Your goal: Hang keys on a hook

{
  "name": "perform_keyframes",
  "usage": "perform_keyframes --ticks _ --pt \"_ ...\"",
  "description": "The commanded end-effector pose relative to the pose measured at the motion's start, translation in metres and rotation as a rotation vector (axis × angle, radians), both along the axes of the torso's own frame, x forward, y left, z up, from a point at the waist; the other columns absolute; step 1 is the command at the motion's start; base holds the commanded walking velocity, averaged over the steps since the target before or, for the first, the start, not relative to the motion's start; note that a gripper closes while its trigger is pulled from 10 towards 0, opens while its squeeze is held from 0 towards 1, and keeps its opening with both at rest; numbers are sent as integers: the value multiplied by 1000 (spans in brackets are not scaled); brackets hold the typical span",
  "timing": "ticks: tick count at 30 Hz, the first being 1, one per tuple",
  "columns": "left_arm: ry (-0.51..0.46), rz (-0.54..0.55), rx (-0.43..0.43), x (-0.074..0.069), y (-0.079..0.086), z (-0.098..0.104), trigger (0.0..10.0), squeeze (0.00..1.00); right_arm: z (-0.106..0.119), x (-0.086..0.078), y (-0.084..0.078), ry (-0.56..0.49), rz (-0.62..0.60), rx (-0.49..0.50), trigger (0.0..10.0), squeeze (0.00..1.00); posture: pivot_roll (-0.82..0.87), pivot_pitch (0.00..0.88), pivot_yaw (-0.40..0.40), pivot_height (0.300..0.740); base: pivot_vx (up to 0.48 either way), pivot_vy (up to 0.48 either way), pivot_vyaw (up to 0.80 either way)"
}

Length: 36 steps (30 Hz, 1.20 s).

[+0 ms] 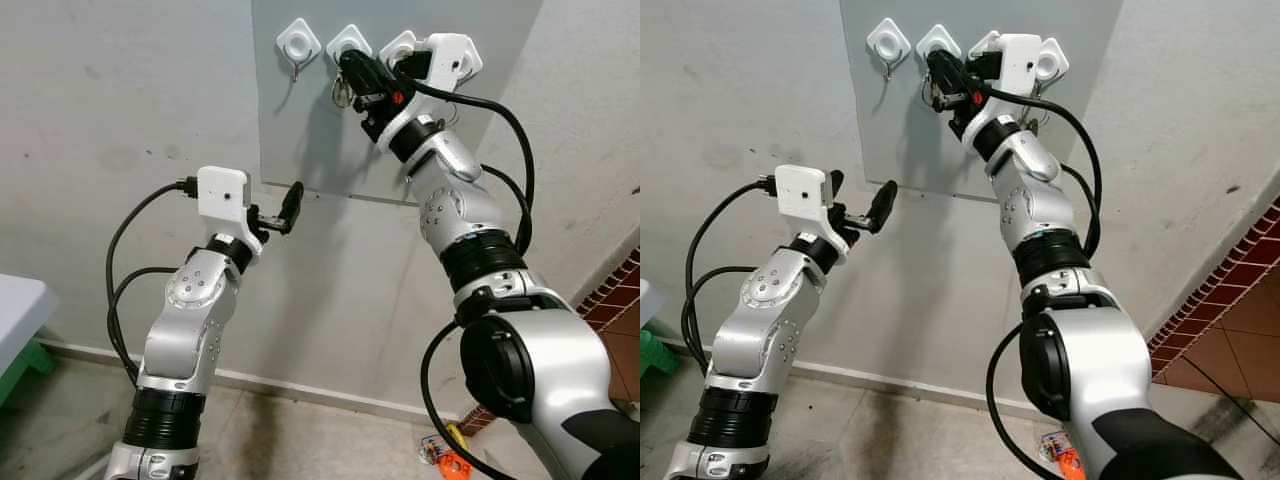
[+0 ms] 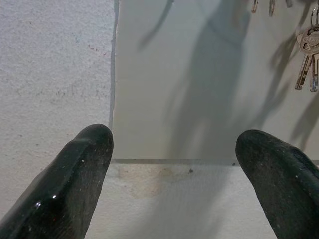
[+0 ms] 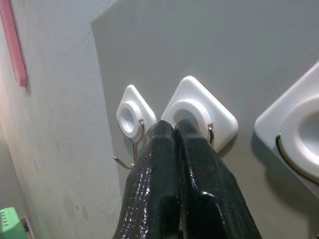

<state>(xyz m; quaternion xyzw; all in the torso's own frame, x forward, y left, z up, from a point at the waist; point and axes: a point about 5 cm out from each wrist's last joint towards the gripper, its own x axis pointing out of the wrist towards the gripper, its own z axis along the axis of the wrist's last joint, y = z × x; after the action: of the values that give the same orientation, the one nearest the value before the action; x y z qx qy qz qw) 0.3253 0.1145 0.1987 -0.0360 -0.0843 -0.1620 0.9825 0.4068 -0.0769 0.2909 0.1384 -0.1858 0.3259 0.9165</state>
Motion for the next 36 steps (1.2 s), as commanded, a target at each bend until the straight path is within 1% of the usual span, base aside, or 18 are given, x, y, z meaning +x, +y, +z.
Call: perform_keyframes --ticks 1,6,13,17,22,32,34,36 --pt "-6 3 -2 -2 0 3 10000 0 11 1 -2 -24 -2 8 10000 0 21 0 -44 740 0 0 0" --pt "-4 7 -7 -2 1 3 10000 0 12 1 -1 -35 5 -13 10000 0 23 0 -45 740 0 0 0" --pt "1 11 -14 -2 2 3 10000 0 13 -1 4 -69 44 -66 10000 0 20 0 -45 740 0 0 0" --pt "2 9 -17 -2 1 3 10000 0 17 -3 7 -92 93 -51 10000 0 19 0 -45 740 0 0 0" --pt "5 9 -20 -2 1 2 10000 0 19 -4 9 -104 113 -51 10000 0 20 0 -46 740 0 0 0" --pt "8 11 -23 -2 2 2 10000 0 13 -2 8 -73 106 -53 10000 0 24 0 -46 740 0 0 0" --pt "8 11 -24 -3 2 2 10000 0 5 0 6 -28 90 -58 10000 0 27 0 -44 740 0 0 0" --pt "8 12 -24 -3 2 2 10000 0 1 1 3 -4 74 -49 10000 0 28 0 -46 740 0 0 0"
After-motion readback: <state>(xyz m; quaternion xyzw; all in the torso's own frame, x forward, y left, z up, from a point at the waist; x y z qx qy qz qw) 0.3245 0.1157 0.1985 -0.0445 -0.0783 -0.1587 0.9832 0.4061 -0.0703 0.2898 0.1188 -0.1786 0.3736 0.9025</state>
